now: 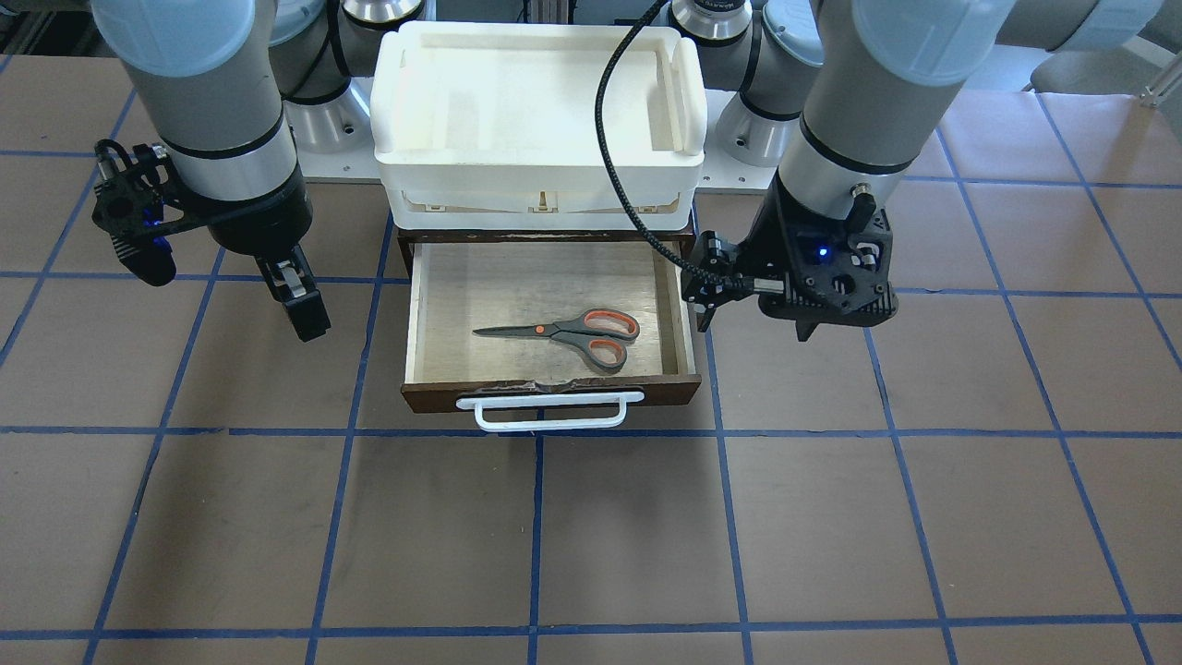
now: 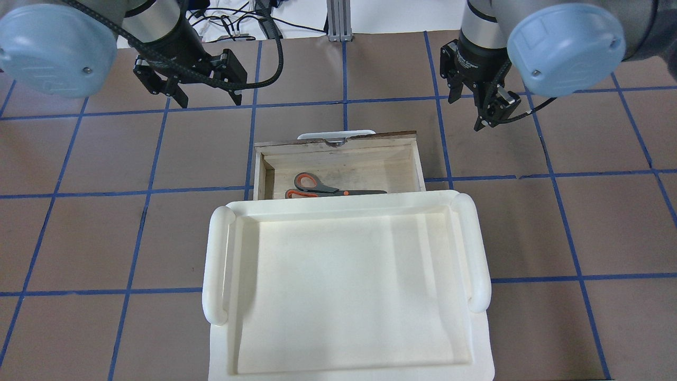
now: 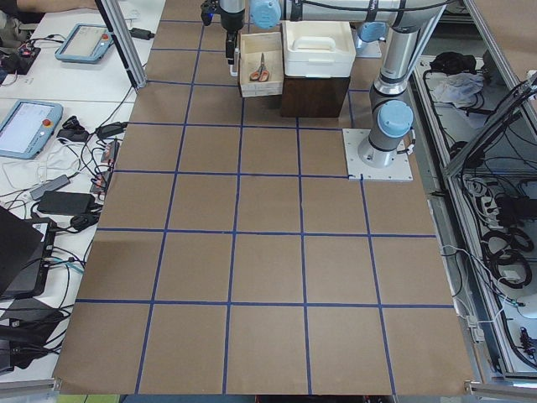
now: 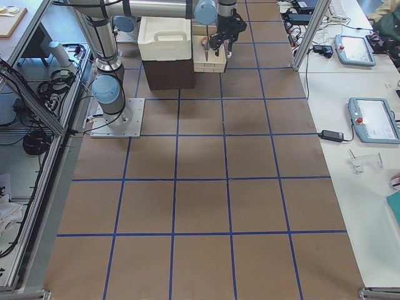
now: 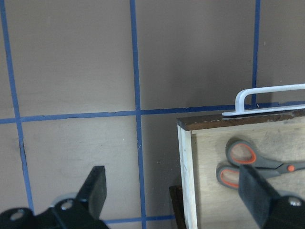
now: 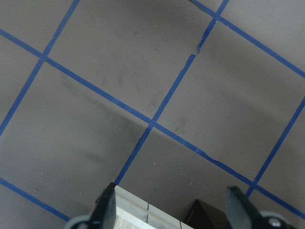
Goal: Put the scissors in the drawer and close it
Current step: 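Raise the right gripper away from the drawer, then move the left gripper over the drawer's white handle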
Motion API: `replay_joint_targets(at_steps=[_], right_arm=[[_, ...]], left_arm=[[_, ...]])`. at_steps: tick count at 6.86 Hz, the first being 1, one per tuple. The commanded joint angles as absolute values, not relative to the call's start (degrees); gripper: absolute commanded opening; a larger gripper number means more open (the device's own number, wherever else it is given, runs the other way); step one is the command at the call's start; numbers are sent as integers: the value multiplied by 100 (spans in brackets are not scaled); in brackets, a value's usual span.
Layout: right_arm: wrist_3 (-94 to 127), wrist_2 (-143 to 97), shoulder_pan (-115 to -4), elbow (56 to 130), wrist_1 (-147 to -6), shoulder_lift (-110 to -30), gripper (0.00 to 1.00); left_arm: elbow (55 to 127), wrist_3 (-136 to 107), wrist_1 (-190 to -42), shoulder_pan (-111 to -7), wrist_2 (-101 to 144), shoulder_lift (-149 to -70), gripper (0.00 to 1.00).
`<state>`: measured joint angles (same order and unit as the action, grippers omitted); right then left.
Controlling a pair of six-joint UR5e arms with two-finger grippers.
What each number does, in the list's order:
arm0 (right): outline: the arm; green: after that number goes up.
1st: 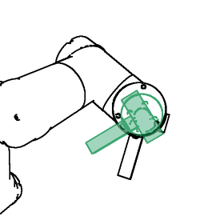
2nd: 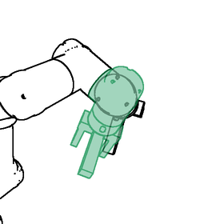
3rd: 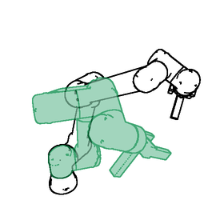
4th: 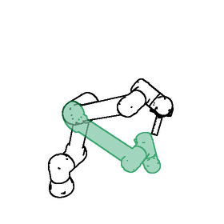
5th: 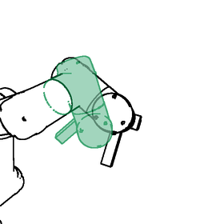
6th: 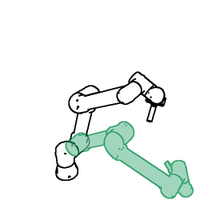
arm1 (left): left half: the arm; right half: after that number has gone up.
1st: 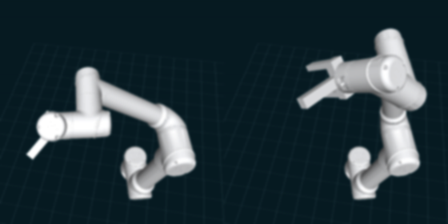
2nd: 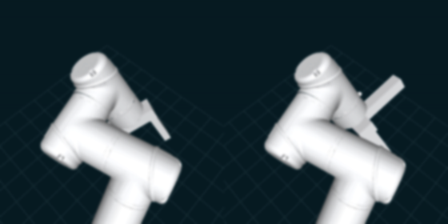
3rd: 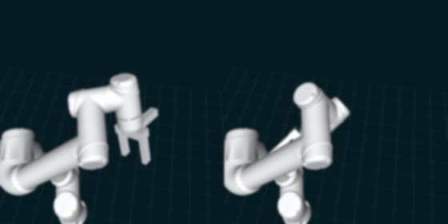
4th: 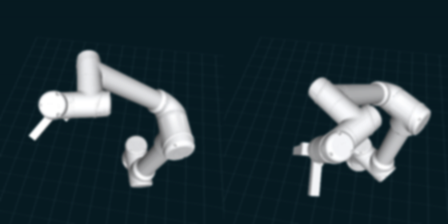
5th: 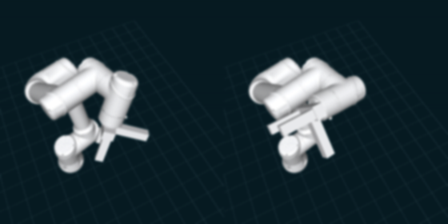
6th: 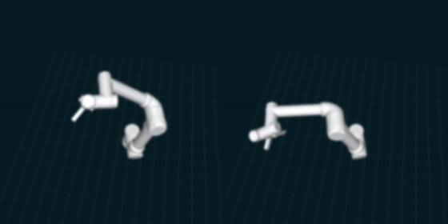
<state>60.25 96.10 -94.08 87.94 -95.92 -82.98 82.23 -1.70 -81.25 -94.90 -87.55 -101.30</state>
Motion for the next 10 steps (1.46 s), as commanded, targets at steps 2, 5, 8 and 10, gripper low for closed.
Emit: replay_joint_targets(at_steps=[2, 5, 8, 10], right_arm=[[3760, 9232, -9106, 8780, -9598, -8462, 100], [1336, 9166, -9070, 8772, -9694, -8692, 100], [625, 9018, -9088, 8701, -9598, -8823, 100], [624, 8711, -9132, 8692, -9598, -8842, 100]], left_arm=[[7946, -972, -7210, -9966, -8745, -11089, 100], [7613, -2001, -7049, -10308, -8789, -11863, 100], [7550, -2556, -6856, -10511, -8833, -12321, 100], [7559, -2645, -7021, -10547, -8816, -12453, 100]])
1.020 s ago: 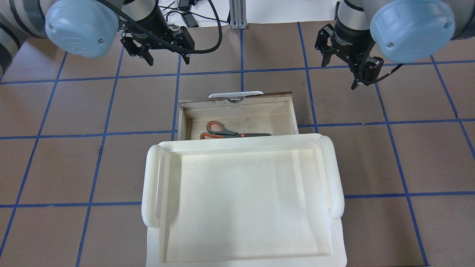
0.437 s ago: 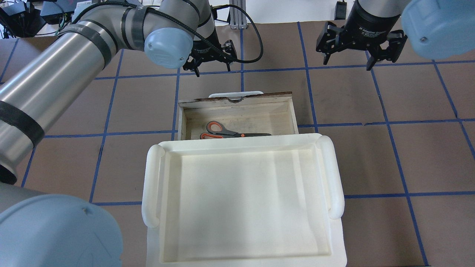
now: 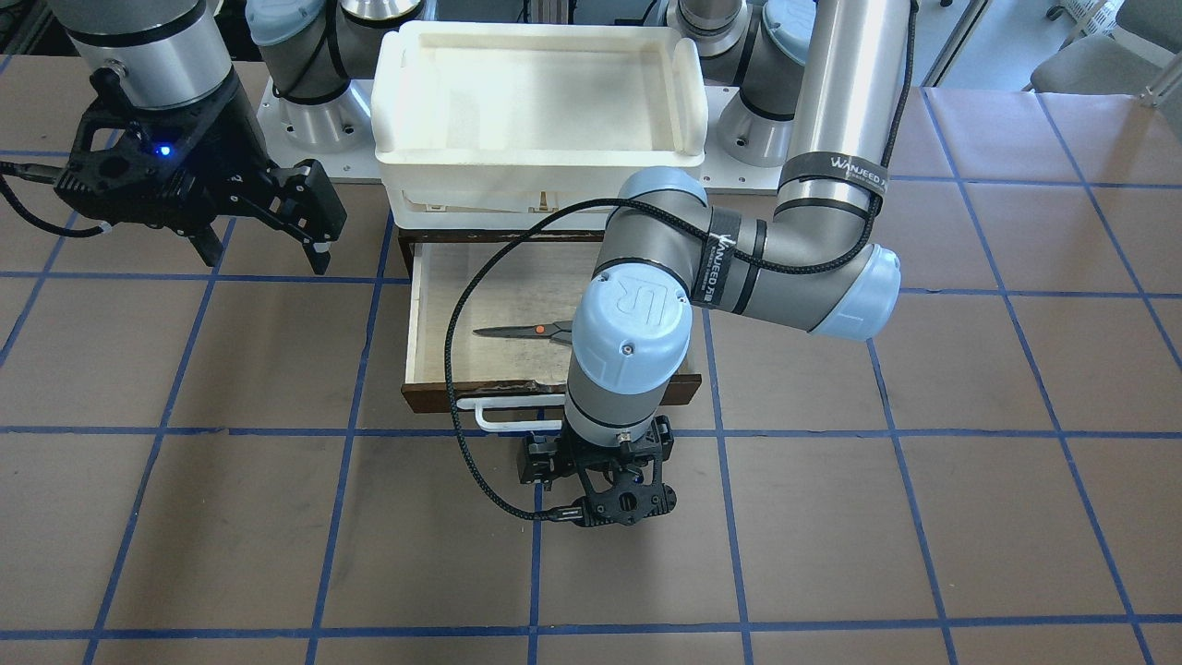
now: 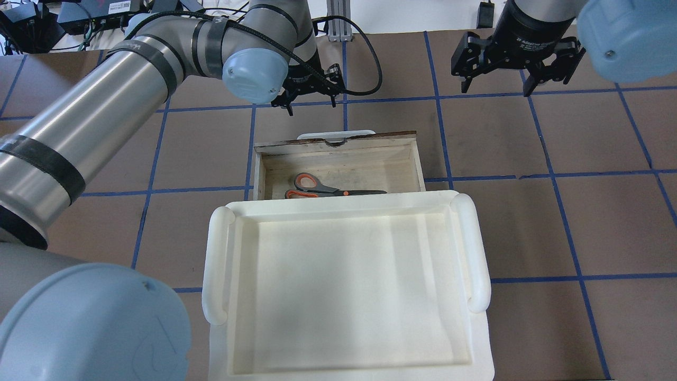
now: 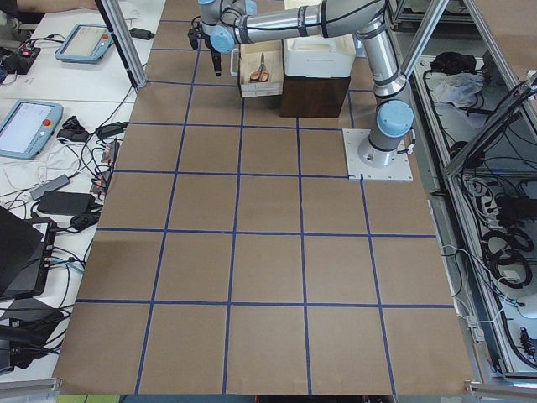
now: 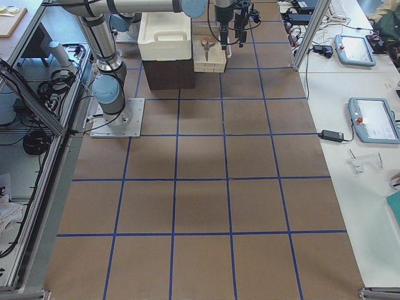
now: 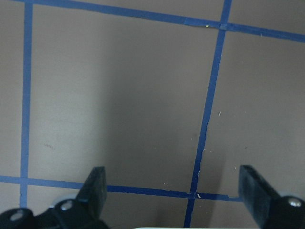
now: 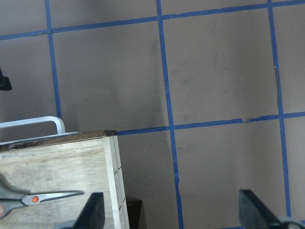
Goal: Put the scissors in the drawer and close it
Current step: 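Move the left gripper over the drawer's white handle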
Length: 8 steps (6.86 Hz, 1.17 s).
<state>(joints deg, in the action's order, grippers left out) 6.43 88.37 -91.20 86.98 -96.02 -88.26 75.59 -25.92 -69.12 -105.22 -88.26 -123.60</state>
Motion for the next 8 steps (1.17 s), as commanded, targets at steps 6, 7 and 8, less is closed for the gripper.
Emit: replay_joint_targets(at_steps=[6, 7, 8], right_arm=[[545, 8701, -9123, 8701, -9615, -8877, 100], [554, 8710, -9132, 8710, -9598, -8877, 100], [615, 8753, -9132, 8693, -9467, -8903, 100]], left_arm=[[7541, -2646, -8057, -10634, -8719, -12226, 100], [7550, -2646, -8207, -10704, -8727, -12147, 100], [7550, -2646, -8252, -10731, -8736, -12120, 100]])
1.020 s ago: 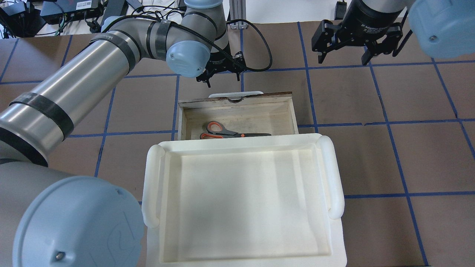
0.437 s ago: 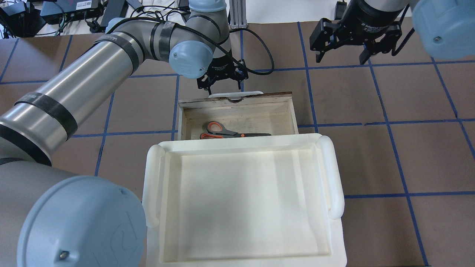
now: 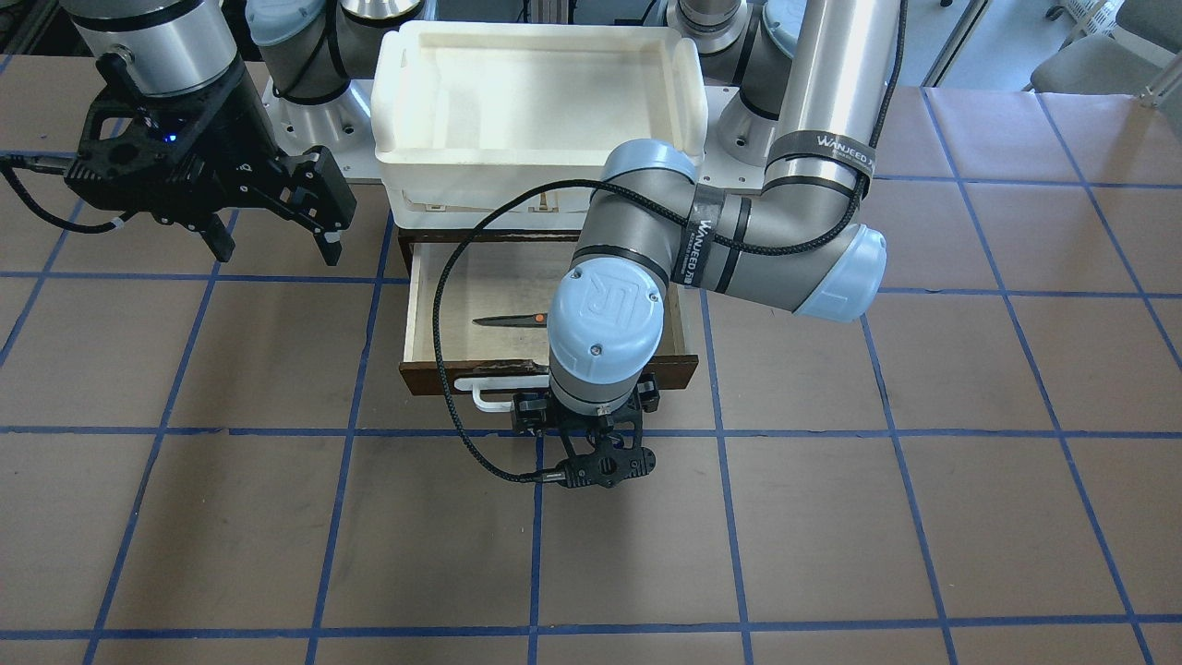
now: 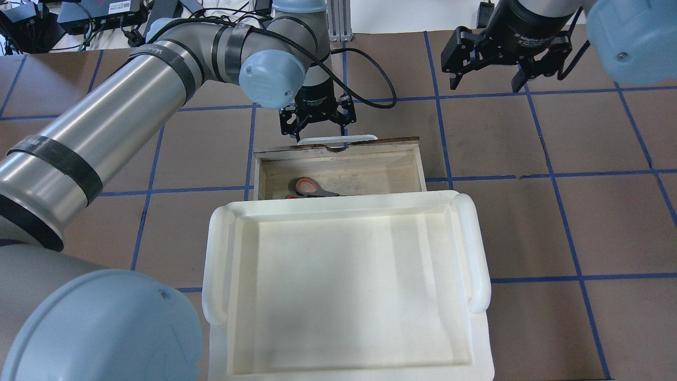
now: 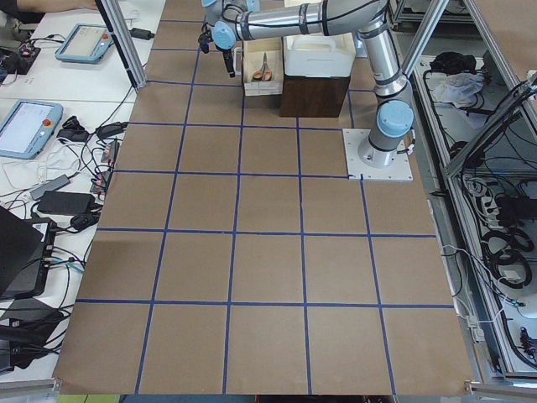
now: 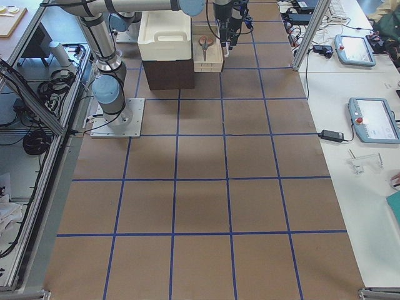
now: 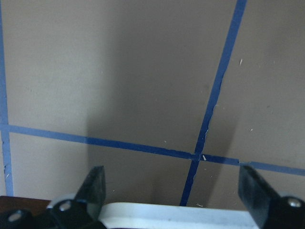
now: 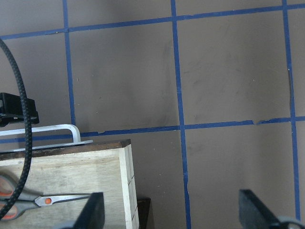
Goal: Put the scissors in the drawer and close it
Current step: 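Push the drawer front with the left gripper toward the box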
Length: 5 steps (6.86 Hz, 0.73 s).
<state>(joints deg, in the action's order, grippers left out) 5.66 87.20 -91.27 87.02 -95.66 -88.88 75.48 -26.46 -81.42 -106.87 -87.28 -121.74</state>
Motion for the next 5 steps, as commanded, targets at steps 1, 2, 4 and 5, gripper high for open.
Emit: replay_joint_targets(at_steps=[1, 2, 4, 5], right_arm=[[789, 8806, -9158, 8684, -9213, -8903, 100], [808, 8911, -9158, 8579, -9002, -8903, 100], [791, 8965, -9167, 8543, -8956, -8877, 100], [782, 8930, -9167, 8543, -8965, -8842, 100]], left_arm=[[7550, -2646, -8296, -10740, -8736, -12077, 100], [7585, -2646, -8349, -10749, -8728, -12059, 100], [7638, -2646, -8551, -10767, -8649, -12041, 100], [7655, -2646, -8656, -10767, -8605, -12032, 100]])
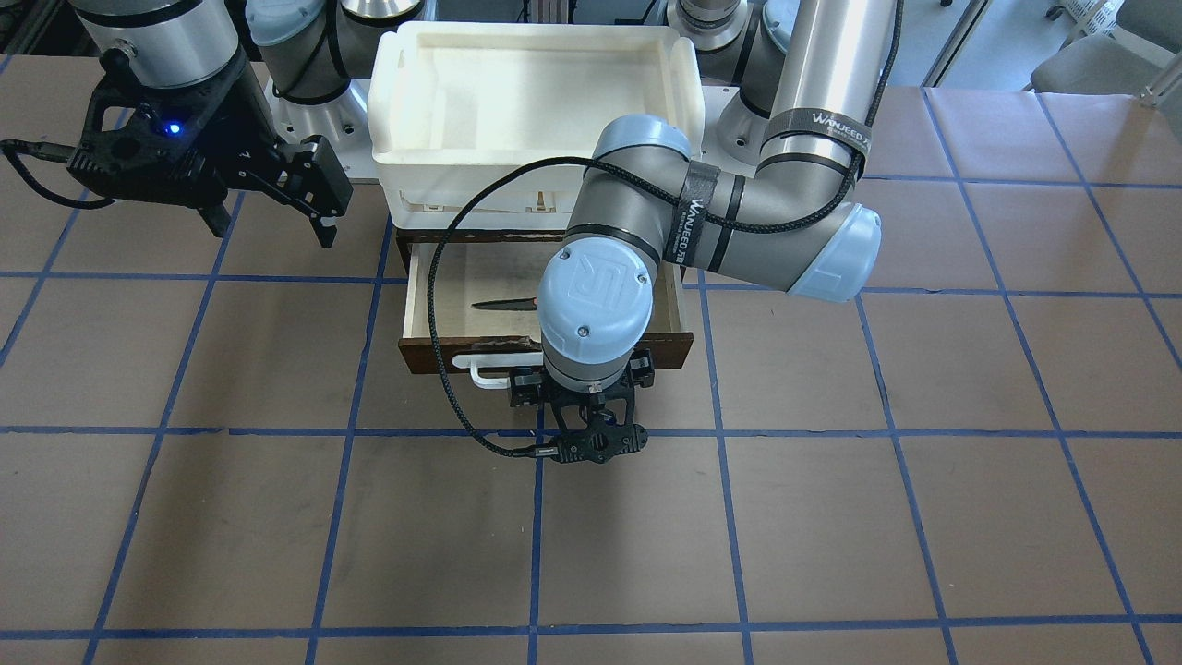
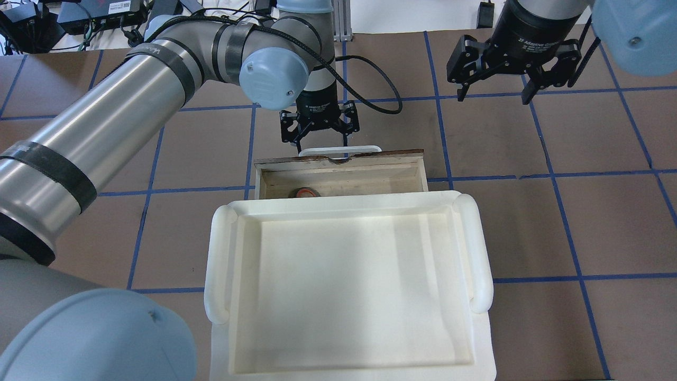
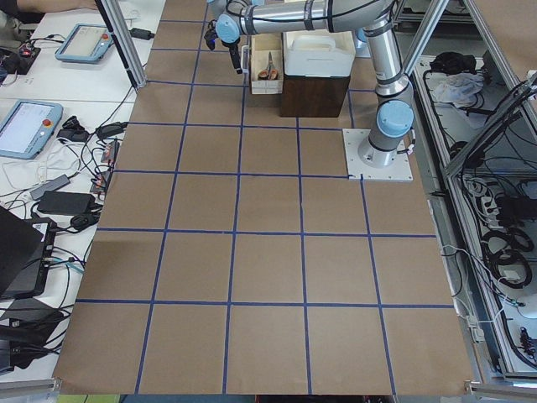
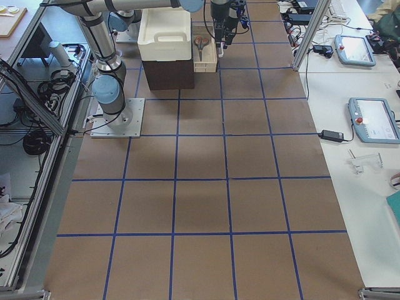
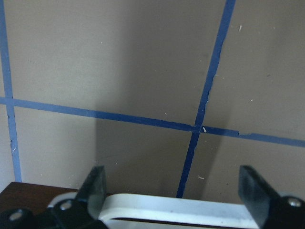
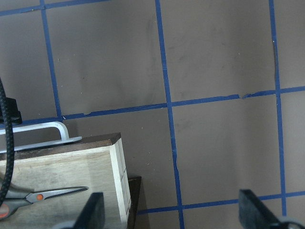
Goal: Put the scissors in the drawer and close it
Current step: 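Push the drawer front with the left gripper toward the box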
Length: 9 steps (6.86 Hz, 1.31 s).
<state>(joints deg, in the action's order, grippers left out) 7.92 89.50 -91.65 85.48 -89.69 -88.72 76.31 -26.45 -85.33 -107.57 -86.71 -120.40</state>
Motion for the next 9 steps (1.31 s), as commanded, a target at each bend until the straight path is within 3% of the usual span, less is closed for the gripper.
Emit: replay_joint_targets(at_steps=[1, 9], right_arm=[[791, 8938, -9176, 8543, -8930, -8851, 100], [809, 8982, -9396, 8517, -8991, -8851, 100]], left_arm=[[7655, -2646, -8753, -10767, -8604, -12015, 100], [8059, -2637, -9526, -11013, -8517, -11901, 100]])
